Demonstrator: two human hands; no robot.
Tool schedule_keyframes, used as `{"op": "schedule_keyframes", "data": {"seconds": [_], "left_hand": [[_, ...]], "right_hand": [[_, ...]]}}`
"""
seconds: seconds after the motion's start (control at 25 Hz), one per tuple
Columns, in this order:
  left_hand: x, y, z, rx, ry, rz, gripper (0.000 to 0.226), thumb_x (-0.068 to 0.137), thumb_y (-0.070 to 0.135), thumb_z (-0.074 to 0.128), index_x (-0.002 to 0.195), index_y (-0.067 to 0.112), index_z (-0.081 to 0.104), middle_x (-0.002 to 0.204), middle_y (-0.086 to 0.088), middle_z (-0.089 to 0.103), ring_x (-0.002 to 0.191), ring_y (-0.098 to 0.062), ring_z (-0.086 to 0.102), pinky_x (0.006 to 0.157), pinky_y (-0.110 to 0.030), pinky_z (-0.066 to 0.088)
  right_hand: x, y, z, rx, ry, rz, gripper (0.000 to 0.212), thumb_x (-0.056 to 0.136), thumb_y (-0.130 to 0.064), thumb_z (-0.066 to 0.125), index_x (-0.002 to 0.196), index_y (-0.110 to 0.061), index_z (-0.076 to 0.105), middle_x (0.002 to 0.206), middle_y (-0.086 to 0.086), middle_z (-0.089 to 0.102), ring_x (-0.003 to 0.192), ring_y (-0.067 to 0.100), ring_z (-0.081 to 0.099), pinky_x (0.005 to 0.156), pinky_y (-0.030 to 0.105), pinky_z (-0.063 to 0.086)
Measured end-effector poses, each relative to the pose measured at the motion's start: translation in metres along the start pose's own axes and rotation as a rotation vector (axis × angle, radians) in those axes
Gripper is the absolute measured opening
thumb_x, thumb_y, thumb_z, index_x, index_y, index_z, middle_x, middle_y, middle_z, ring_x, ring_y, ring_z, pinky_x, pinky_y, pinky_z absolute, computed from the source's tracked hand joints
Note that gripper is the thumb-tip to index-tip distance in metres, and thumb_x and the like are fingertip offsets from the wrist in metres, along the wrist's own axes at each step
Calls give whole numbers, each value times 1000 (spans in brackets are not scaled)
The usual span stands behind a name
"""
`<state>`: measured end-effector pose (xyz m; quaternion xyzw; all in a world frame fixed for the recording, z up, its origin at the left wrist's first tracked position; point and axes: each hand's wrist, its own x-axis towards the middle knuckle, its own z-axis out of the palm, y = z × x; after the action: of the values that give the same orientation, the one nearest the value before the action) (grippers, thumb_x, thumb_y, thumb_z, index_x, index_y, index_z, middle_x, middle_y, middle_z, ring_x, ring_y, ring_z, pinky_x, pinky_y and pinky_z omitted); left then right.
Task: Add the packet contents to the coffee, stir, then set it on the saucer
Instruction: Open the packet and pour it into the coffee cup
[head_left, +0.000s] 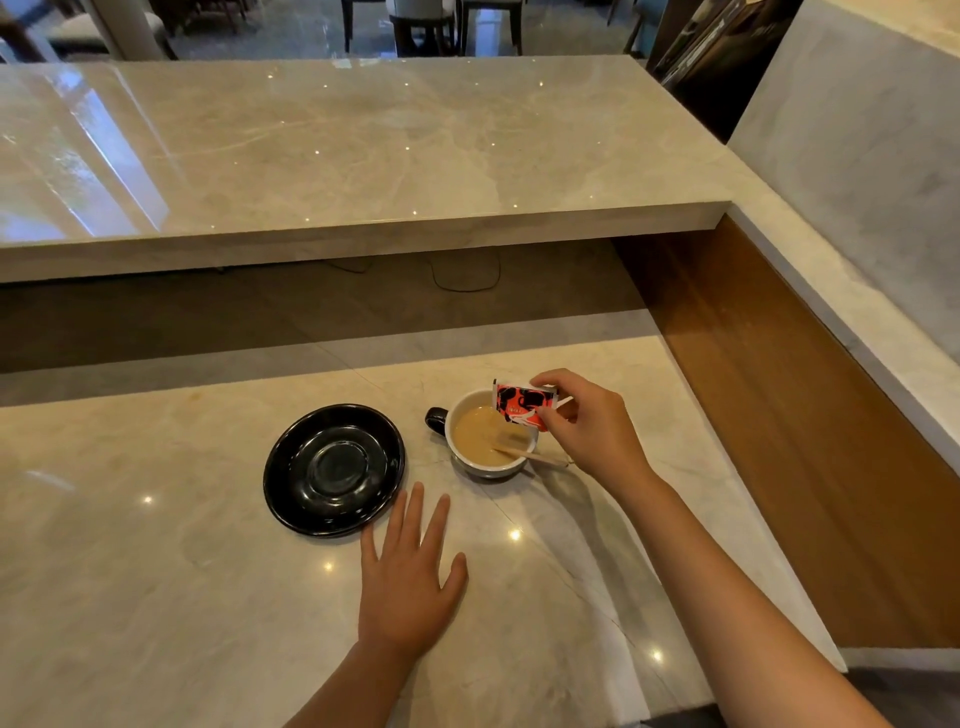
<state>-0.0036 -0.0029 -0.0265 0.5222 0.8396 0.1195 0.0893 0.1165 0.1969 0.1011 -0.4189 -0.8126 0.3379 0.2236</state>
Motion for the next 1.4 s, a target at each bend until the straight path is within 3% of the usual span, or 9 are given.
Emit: {"op": "schedule_keyframes", "data": {"seconds": [0.28,0.36,0.48,0.64,0.76,0.92,1.12,1.24,1.4], "left_hand": [[0,0,-1,-2,4,6,64,88,56,26,146,30,17,155,-4,9,140,-20,1,108,-56,5],[0,0,0,1,-3,5,64,88,56,26,146,31,15,155,-3,6,140,-19,-1,108,-55,3],[0,0,2,1,-4,7,64,88,56,26,146,31,14,155,-2,5,140,-19,-2,109,-54,0],[-1,1,0,13,-2,22,64,88,55,27,146,31,13,155,-3,4,140,-18,-4,108,-48,-7],[-1,-2,-1,1,15,14,64,88,53,30,146,30,15,155,-3,7,140,-18,-2,107,-47,-7],[0,-2,0,8,11,17,64,87,53,29,145,30,18,155,-4,9,140,-18,-2,108,-49,-4],[-1,0,-1,10,-5,7,66,86,57,20,146,31,13,155,-1,1,139,-16,-8,109,-53,-1],[0,2,-2,20,-7,4,67,85,58,17,146,30,13,155,-2,2,139,-16,-8,108,-54,0],[-2,2,-1,37,-17,2,68,85,58,16,146,29,17,155,-3,5,140,-18,-5,109,-55,4]], "right_hand": [[2,3,7,-105,-7,-27,27,84,-15,63,111,-21,60,111,3,68,77,12,59,72,26,51],[2,1,7,51,43,96,24,82,-13,65,105,-21,60,110,4,66,82,14,60,71,23,51],[-4,3,6,363,109,284,22,79,-6,67,93,-20,58,104,2,63,98,19,59,73,34,57],[-19,7,1,830,111,467,20,81,-4,64,95,-16,55,90,12,68,66,15,66,59,24,59],[-27,9,-4,1093,116,527,16,82,-5,62,93,-15,56,76,4,70,65,11,63,59,21,55],[-46,28,-18,1346,217,526,19,80,-1,59,91,-16,58,71,0,73,61,7,64,51,16,51],[-80,73,-38,1213,401,608,19,82,1,60,93,-14,57,78,8,72,63,9,66,58,17,56],[-94,102,-50,953,435,700,18,79,-4,66,92,-15,61,96,14,67,81,21,67,62,22,58],[-101,122,-55,678,456,802,23,80,-5,67,101,-8,58,92,13,67,74,19,65,51,15,55]]}}
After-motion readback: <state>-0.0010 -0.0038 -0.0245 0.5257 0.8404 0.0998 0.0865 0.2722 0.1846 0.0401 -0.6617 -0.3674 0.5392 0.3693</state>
